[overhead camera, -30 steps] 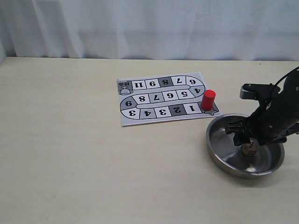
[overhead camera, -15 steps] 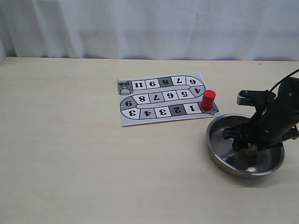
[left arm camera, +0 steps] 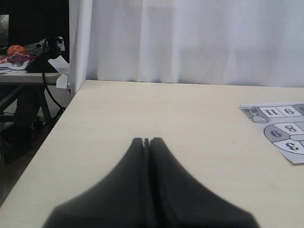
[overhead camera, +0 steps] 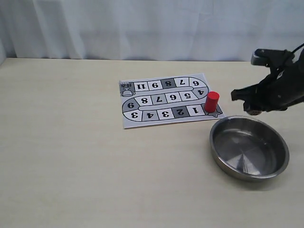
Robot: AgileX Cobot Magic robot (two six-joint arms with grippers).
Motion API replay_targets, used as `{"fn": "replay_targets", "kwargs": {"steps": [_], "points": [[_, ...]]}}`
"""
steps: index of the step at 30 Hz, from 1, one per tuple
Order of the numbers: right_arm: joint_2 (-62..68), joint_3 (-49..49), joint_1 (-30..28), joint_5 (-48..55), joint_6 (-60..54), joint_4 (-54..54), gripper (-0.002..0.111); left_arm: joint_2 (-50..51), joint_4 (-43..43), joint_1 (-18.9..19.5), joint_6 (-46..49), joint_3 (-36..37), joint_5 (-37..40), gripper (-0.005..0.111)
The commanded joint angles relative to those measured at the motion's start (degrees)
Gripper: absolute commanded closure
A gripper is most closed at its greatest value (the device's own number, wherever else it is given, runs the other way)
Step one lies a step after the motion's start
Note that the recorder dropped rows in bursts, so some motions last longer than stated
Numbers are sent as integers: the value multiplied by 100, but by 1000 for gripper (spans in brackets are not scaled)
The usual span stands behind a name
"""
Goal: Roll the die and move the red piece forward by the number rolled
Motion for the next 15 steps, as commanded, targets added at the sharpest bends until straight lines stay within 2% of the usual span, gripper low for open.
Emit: {"fn": "replay_targets", "kwargs": {"steps": [1,6,11,15], "points": [[142,-586,-400,151,18,-34,104,-2,-42,0,-28,11,-65,107],[1048,-1527,-833,676,-71,-74,104,-2,-42,0,-28,11,-65,107],[1732,-2078,-1153,-231,-242,-155,104,-2,-42,0,-28,11,-65,107],[2221,-2602,-1153,147,-709,112,104,-2,-42,0,-28,11,-65,107]]}}
